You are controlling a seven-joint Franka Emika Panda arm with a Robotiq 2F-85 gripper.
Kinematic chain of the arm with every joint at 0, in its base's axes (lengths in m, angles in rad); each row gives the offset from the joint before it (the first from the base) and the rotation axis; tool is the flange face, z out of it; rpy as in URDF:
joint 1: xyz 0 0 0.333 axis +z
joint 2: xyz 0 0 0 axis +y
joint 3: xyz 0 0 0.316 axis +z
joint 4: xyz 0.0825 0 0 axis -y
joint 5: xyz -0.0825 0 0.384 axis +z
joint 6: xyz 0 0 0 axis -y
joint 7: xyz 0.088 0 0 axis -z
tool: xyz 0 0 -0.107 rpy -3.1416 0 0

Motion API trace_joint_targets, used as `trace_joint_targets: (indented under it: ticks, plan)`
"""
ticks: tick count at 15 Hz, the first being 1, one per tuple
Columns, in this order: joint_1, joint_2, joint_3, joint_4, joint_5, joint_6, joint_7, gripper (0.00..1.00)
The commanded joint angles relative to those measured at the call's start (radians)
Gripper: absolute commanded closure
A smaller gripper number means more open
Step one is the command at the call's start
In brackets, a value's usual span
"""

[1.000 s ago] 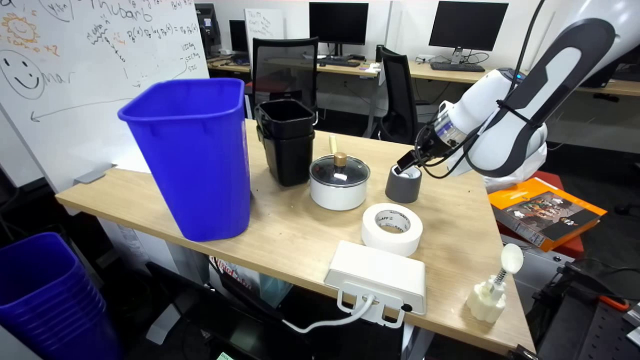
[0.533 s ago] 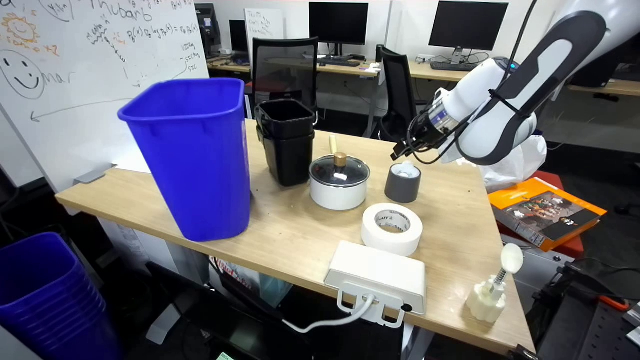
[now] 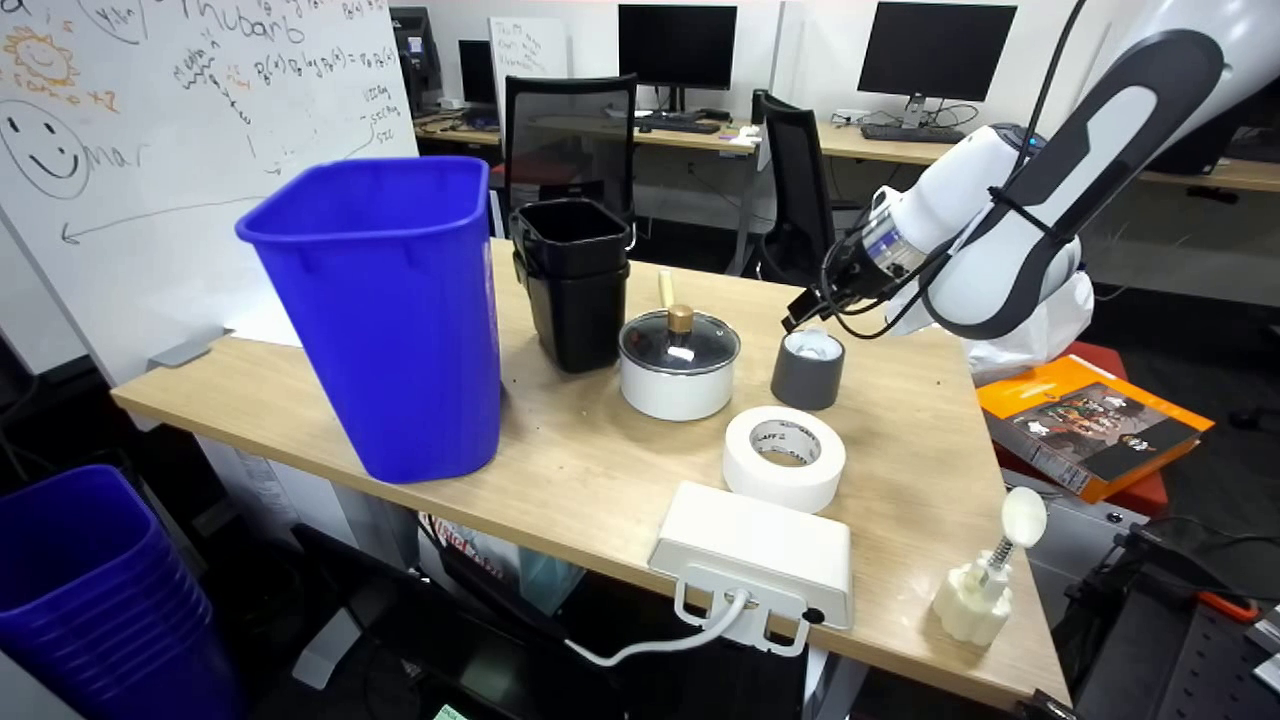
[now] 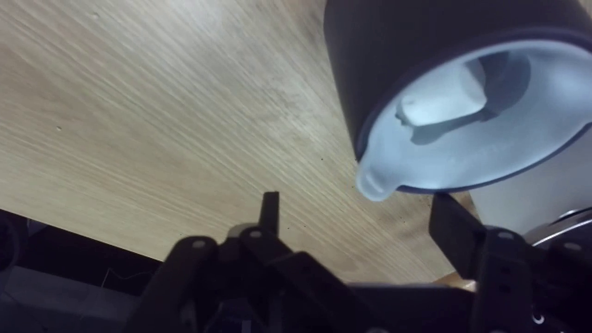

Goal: Remove the white object from the grey masking tape.

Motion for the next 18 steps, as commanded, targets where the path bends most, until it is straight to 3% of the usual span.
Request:
trace_joint_targets:
  ticks: [1,5,9,18]
  plan:
    - [-0.056,0.005,0.041,-0.017,-0.036,0.0,0.003,0.0]
    - [-0.058,0.004,0.039,-0.016,0.007,0.0,-0.027,0.0]
    - [-0.095,0.008,0.067,-0.02,-0.034,-0.004,0.008,0.0]
    - [-0.309,0.028,0.254,-0.033,-0.207,-0.062,0.032,0.03]
